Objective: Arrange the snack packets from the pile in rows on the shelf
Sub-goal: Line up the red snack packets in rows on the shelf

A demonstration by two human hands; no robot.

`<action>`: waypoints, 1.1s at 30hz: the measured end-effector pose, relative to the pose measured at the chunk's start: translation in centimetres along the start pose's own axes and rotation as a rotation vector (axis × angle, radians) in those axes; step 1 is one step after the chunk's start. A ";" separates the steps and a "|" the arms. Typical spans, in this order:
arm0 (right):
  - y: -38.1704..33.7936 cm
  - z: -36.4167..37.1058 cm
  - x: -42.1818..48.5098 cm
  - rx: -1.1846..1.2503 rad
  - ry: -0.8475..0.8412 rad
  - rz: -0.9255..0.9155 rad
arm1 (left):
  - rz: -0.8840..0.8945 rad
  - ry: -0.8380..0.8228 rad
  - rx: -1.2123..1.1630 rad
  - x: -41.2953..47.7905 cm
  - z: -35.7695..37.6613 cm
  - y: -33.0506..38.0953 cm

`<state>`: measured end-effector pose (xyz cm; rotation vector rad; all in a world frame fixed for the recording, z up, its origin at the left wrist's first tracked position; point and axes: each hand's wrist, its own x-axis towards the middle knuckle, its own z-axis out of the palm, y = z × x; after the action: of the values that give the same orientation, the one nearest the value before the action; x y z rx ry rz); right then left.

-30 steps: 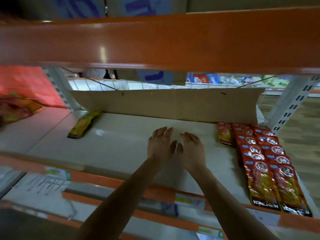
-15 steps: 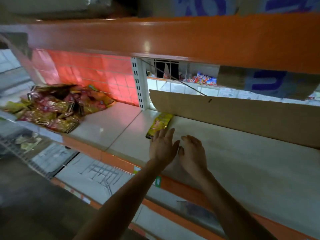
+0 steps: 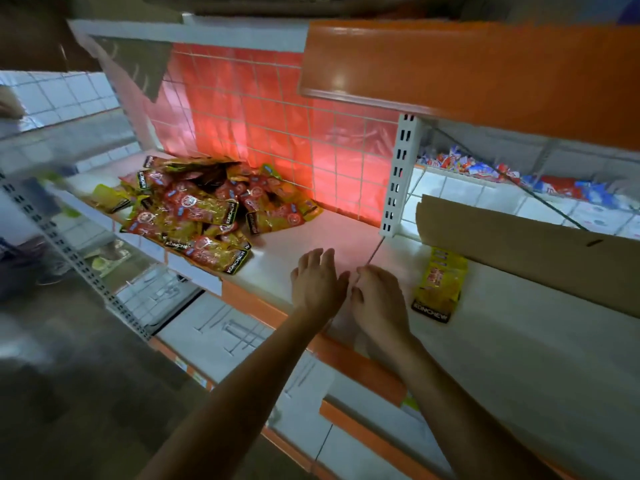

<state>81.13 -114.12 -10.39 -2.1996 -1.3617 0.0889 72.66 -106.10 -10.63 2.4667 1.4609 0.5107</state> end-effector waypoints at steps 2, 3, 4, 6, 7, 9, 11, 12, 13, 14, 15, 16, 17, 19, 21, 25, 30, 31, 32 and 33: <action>-1.5 1.2 1.0 0.008 -0.024 -0.011 | -0.040 0.009 0.001 0.9 -0.3 -1.9; -2.2 1.8 1.4 0.018 -0.031 -0.014 | -0.059 0.013 0.002 1.4 -0.5 -2.8; -2.9 2.3 1.9 0.031 -0.036 -0.015 | -0.082 0.012 0.004 1.8 -0.6 -3.8; -4.4 3.4 2.7 0.046 -0.047 -0.022 | -0.136 0.003 0.008 2.5 -0.9 -5.6; -5.2 3.9 3.2 0.052 -0.052 -0.027 | -0.162 0.002 0.008 2.9 -1.0 -6.5; -6.8 5.0 4.1 0.082 -0.071 -0.032 | -0.204 0.032 0.016 3.4 -1.4 -8.2; -8.4 6.2 5.1 0.119 -0.116 -0.057 | -0.227 0.089 0.033 3.8 -1.7 -10.0; -9.2 6.8 5.6 0.131 -0.143 -0.071 | -0.223 0.102 0.056 4.1 -1.9 -10.9; -9.9 7.5 6.2 0.145 -0.173 -0.076 | -0.219 0.106 0.081 4.3 -2.1 -11.7; -10.7 8.1 6.8 0.164 -0.203 -0.075 | -0.221 0.116 0.090 4.6 -2.4 -12.5; -11.3 8.8 7.3 0.185 -0.229 -0.074 | -0.234 0.135 0.088 4.8 -2.8 -13.1; -12.0 9.3 7.7 0.206 -0.244 -0.076 | -0.250 0.157 0.085 4.9 -3.1 -13.7; -12.5 9.8 8.2 0.225 -0.248 -0.083 | -0.266 0.173 0.091 5.1 -3.5 -14.2; -13.6 10.6 9.0 0.256 -0.232 -0.108 | -0.307 0.184 0.125 5.2 -3.8 -15.1; -14.7 11.3 9.7 0.264 -0.234 -0.111 | -0.375 0.177 0.137 5.2 -4.0 -15.8; -16.2 12.4 11.0 0.288 -0.309 -0.016 | -0.420 0.176 0.081 5.5 -4.0 -16.2; -16.1 12.5 11.5 0.264 -0.317 0.043 | -0.373 0.159 0.051 5.3 -4.0 -16.2; -15.9 12.3 11.5 0.260 -0.311 0.055 | -0.363 0.152 0.033 5.2 -4.1 -16.0; -15.7 12.1 11.5 0.277 -0.305 0.073 | -0.349 0.147 0.016 5.2 -4.1 -15.8; -15.5 11.8 11.5 0.309 -0.302 0.092 | -0.334 0.144 0.003 5.1 -4.2 -15.6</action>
<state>70.28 -94.23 -10.42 -2.0398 -1.2971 0.6445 60.78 -94.11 -11.61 2.1592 1.8820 0.6254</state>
